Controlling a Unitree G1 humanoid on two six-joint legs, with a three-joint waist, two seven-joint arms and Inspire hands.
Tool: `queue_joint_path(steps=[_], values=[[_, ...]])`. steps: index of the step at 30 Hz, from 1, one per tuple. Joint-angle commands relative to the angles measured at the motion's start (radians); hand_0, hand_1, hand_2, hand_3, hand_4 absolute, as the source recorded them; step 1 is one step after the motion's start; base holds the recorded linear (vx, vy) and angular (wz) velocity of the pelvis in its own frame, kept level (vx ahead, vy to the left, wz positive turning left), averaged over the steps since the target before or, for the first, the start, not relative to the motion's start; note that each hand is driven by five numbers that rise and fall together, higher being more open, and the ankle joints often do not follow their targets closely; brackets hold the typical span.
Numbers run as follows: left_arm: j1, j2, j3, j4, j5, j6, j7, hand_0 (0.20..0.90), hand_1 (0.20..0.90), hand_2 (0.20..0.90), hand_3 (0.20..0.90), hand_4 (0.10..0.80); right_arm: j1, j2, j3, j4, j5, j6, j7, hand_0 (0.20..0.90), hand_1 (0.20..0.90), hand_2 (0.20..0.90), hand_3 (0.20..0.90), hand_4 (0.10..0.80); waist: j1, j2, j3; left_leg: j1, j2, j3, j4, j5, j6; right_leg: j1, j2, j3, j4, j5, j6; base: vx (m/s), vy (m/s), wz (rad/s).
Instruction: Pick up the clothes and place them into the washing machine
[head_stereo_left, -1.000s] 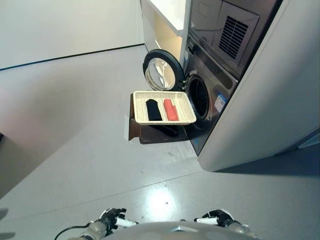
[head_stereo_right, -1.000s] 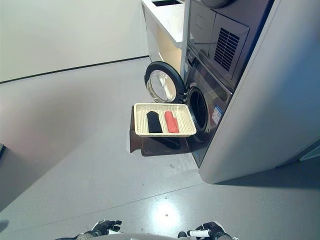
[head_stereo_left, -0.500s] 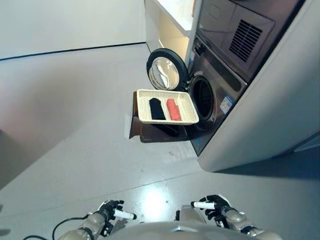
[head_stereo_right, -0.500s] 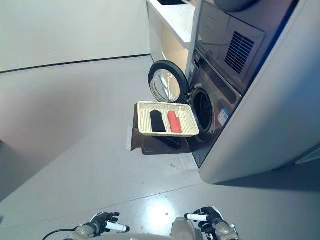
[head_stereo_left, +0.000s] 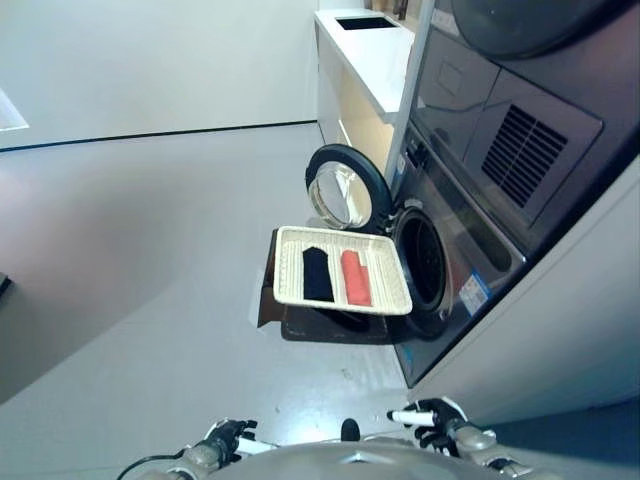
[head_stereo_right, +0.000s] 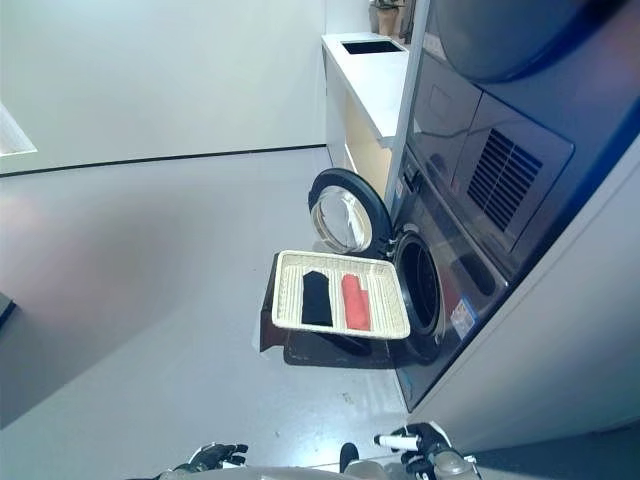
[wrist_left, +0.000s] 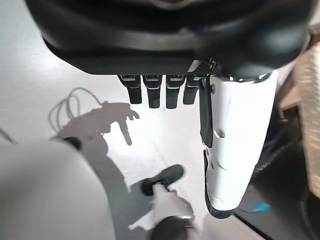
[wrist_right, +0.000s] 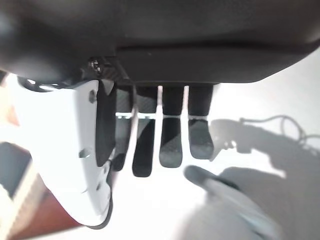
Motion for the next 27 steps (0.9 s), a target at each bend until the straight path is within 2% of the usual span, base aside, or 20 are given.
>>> queue_joint_path(steps=[1, 3, 4, 5, 7, 8, 9, 11, 13, 14, 15, 17, 19, 20, 22, 23, 24, 25, 26, 27], values=[[-0.103, 0.033, -0.01, -0.104, -0.057, -0.034, 0.039, 0.9, 0.9, 0.9, 0.9, 0.8, -0.029, -0.038, 0.061, 0.041, 0.047, -0.015, -0.021, 0.9, 0.9, 0.9, 0.9, 0.8, 0.039, -0.057, 0.09, -0.08, -0.143, 0.024, 0.322, 0.238, 0.063, 0.059, -0.016, 0.067, -0.079, 0.054, 0.036, 0.323, -0.286, -0.38], [-0.101, 0.034, -0.013, -0.126, -0.071, -0.044, 0.043, 0.9, 0.9, 0.9, 0.9, 0.8, -0.046, -0.035, 0.075, 0.035, 0.057, -0.018, -0.031, 0.9, 0.9, 0.9, 0.9, 0.8, 0.068, -0.078, 0.102, -0.178, -0.153, 0.045, 0.296, 0.207, 0.081, 0.091, -0.016, 0.089, -0.084, 0.033, 0.026, 0.242, -0.134, -0.33], [-0.1, 0.034, -0.013, -0.126, -0.071, -0.044, 0.043, 0.9, 0.9, 0.9, 0.9, 0.8, -0.045, -0.036, 0.075, 0.035, 0.057, -0.018, -0.031, 0.9, 0.9, 0.9, 0.9, 0.8, 0.075, -0.07, 0.106, -0.176, -0.143, 0.05, 0.306, 0.196, 0.081, 0.095, -0.006, 0.093, -0.083, 0.031, 0.025, 0.27, -0.093, -0.18], [-0.095, 0.037, -0.009, -0.129, -0.076, -0.051, 0.05, 0.9, 0.9, 0.9, 0.9, 0.8, -0.059, -0.029, 0.095, 0.022, 0.067, -0.031, -0.038, 0.9, 0.9, 0.9, 0.9, 0.8, 0.093, -0.086, 0.116, -0.274, -0.133, 0.079, 0.206, 0.183, 0.099, 0.122, -0.005, 0.116, -0.09, 0.014, 0.03, 0.267, -0.06, -0.26], [-0.086, 0.033, -0.001, -0.099, -0.074, -0.046, 0.056, 0.9, 0.9, 0.9, 0.9, 0.8, -0.057, -0.016, 0.105, 0.031, 0.071, -0.033, -0.039, 0.9, 0.9, 0.9, 0.9, 0.8, 0.113, -0.075, 0.123, -0.293, -0.093, 0.084, 0.02, 0.165, 0.108, 0.148, 0.014, 0.136, -0.098, -0.011, 0.043, 0.278, -0.02, -0.47], [-0.086, 0.032, -0.001, -0.099, -0.074, -0.047, 0.056, 0.9, 0.9, 0.9, 0.9, 0.8, -0.057, -0.017, 0.105, 0.031, 0.071, -0.034, -0.039, 0.9, 0.9, 0.9, 0.9, 0.8, 0.117, -0.076, 0.129, -0.279, -0.093, 0.087, 0.013, 0.163, 0.108, 0.157, 0.013, 0.14, -0.098, -0.013, 0.043, 0.336, 0.062, -0.4], [-0.073, 0.027, 0.015, -0.058, -0.074, -0.042, 0.062, 0.9, 0.9, 0.9, 0.9, 0.8, -0.049, -0.009, 0.104, 0.051, 0.067, -0.035, -0.041, 0.9, 0.9, 0.9, 0.9, 0.8, 0.134, -0.051, 0.124, -0.284, -0.076, 0.045, -0.245, 0.203, 0.105, 0.182, 0.039, 0.162, -0.102, -0.042, 0.058, 0.362, 0.064, -0.35], [-0.064, 0.023, 0.019, -0.04, -0.074, -0.039, 0.064, 0.9, 0.9, 0.9, 0.9, 0.8, -0.034, -0.007, 0.109, 0.067, 0.059, -0.035, -0.042, 0.9, 0.9, 0.9, 0.9, 0.8, 0.147, -0.028, 0.125, -0.286, -0.072, -0.006, -0.415, 0.268, 0.095, 0.214, 0.055, 0.191, -0.102, -0.072, 0.065, 0.403, 0.074, -0.36], [-0.055, 0.025, 0.024, -0.02, -0.063, -0.033, 0.062, 0.9, 0.9, 0.9, 0.9, 0.8, -0.018, -0.01, 0.104, 0.082, 0.048, -0.029, -0.041, 0.9, 0.9, 0.9, 0.9, 0.8, 0.149, -0.018, 0.121, -0.292, -0.08, -0.021, -0.437, 0.289, 0.082, 0.237, 0.06, 0.213, -0.102, -0.091, 0.073, 0.253, 0.063, -0.54], [-0.055, 0.025, 0.024, -0.02, -0.062, -0.033, 0.062, 0.9, 0.9, 0.9, 0.9, 0.8, -0.018, -0.01, 0.104, 0.082, 0.048, -0.029, -0.041, 0.9, 0.9, 0.9, 0.9, 0.8, 0.15, -0.018, 0.122, -0.29, -0.081, -0.019, -0.437, 0.288, 0.083, 0.238, 0.06, 0.214, -0.102, -0.092, 0.073, 0.287, 0.116, -0.8], [-0.048, 0.03, 0.03, -0.006, -0.047, -0.028, 0.055, 0.9, 0.9, 0.9, 0.9, 0.8, -0.007, -0.012, 0.093, 0.102, 0.039, -0.023, -0.034, 0.9, 0.9, 0.9, 0.9, 0.8, 0.151, -0.008, 0.109, -0.268, -0.088, -0.043, -0.441, 0.299, 0.086, 0.259, 0.059, 0.237, -0.102, -0.103, 0.077, 0.284, 0.142, -0.87], [-0.044, 0.036, 0.026, -0.009, -0.036, -0.029, 0.049, 0.9, 0.9, 0.9, 0.9, 0.8, 0.005, -0.015, 0.079, 0.116, 0.034, -0.02, -0.03, 0.9, 0.9, 0.9, 0.9, 0.8, 0.144, -0.012, 0.095, -0.248, -0.097, -0.013, -0.43, 0.284, 0.092, 0.283, 0.037, 0.247, -0.099, -0.119, 0.088, 0.334, 0.199, -0.97], [-0.047, 0.046, 0.031, -0.012, -0.024, -0.03, 0.048, 0.9, 0.9, 0.9, 0.9, 0.8, 0.012, -0.01, 0.072, 0.121, 0.029, -0.018, -0.025, 0.9, 0.9, 0.9, 0.9, 0.8, 0.147, -0.019, 0.083, -0.226, -0.114, 0.005, -0.422, 0.263, 0.112, 0.291, 0.014, 0.254, -0.066, -0.131, 0.097, 0.225, 0.148, -0.94], [-0.047, 0.046, 0.031, -0.012, -0.024, -0.029, 0.048, 0.9, 0.9, 0.9, 0.9, 0.8, 0.012, -0.01, 0.071, 0.121, 0.029, -0.018, -0.025, 0.9, 0.9, 0.9, 0.9, 0.8, 0.148, -0.019, 0.084, -0.225, -0.114, 0.007, -0.421, 0.263, 0.112, 0.292, 0.014, 0.255, -0.065, -0.132, 0.097, 0.195, 0.143, -0.65], [-0.057, 0.068, 0.04, -0.046, -0.028, -0.037, 0.056, 0.9, 0.9, 0.9, 0.9, 0.8, 0.012, -0.004, 0.061, 0.129, 0.028, -0.019, -0.025, 0.9, 0.9, 0.9, 0.9, 0.8, 0.15, -0.021, 0.085, -0.2, -0.143, 0.032, -0.4, 0.221, 0.149, 0.246, -0.005, 0.27, 0.122, -0.124, 0.124, 0.244, 0.221, -0.3], [-0.066, 0.075, 0.039, -0.057, -0.03, -0.037, 0.06, 0.9, 0.9, 0.9, 0.9, 0.8, 0.007, -0.002, 0.06, 0.132, 0.024, -0.02, -0.03, 0.9, 0.9, 0.9, 0.9, 0.8, 0.145, -0.019, 0.09, -0.187, -0.149, 0.037, -0.397, 0.21, 0.161, 0.207, -0.006, 0.271, 0.212, -0.091, 0.14, 0.208, 0.22, -0.24], [-0.07, 0.078, 0.038, -0.06, -0.031, -0.038, 0.061, 0.9, 0.9, 0.9, 0.9, 0.8, 0.002, 0.0, 0.059, 0.128, 0.024, -0.02, -0.033, 0.9, 0.9, 0.9, 0.9, 0.8, 0.138, -0.012, 0.099, -0.17, -0.147, 0.04, -0.399, 0.204, 0.167, 0.165, -0.007, 0.264, 0.286, -0.063, 0.153, 0.103, 0.121, -0.29], [-0.071, 0.078, 0.038, -0.06, -0.031, -0.038, 0.061, 0.9, 0.9, 0.9, 0.9, 0.8, 0.002, 0.0, 0.059, 0.128, 0.024, -0.02, -0.033, 0.9, 0.9, 0.9, 0.9, 0.8, 0.138, -0.013, 0.099, -0.17, -0.148, 0.04, -0.4, 0.204, 0.167, 0.163, -0.007, 0.264, 0.289, -0.065, 0.153, 0.078, 0.18, -0.29], [-0.081, 0.086, 0.033, -0.062, -0.032, -0.038, 0.062, 0.9, 0.9, 0.9, 0.9, 0.8, -0.011, 0.003, 0.069, 0.106, 0.016, -0.025, -0.031, 0.9, 0.9, 0.9, 0.9, 0.8, 0.117, 0.008, 0.128, -0.137, -0.139, 0.048, -0.405, 0.195, 0.177, 0.079, 0.004, 0.236, 0.41, -0.02, 0.165, 0.056, 0.194, -0.31], [-0.081, 0.089, 0.033, -0.056, -0.034, -0.037, 0.063, 0.9, 0.9, 0.9, 0.9, 0.8, -0.016, 0.006, 0.073, 0.093, 0.01, -0.026, -0.032, 0.9, 0.9, 0.9, 0.9, 0.8, 0.112, 0.018, 0.139, -0.125, -0.134, 0.056, -0.411, 0.192, 0.18, 0.035, -0.003, 0.195, 0.455, -0.022, 0.159, 0.109, 0.245, -0.25]])
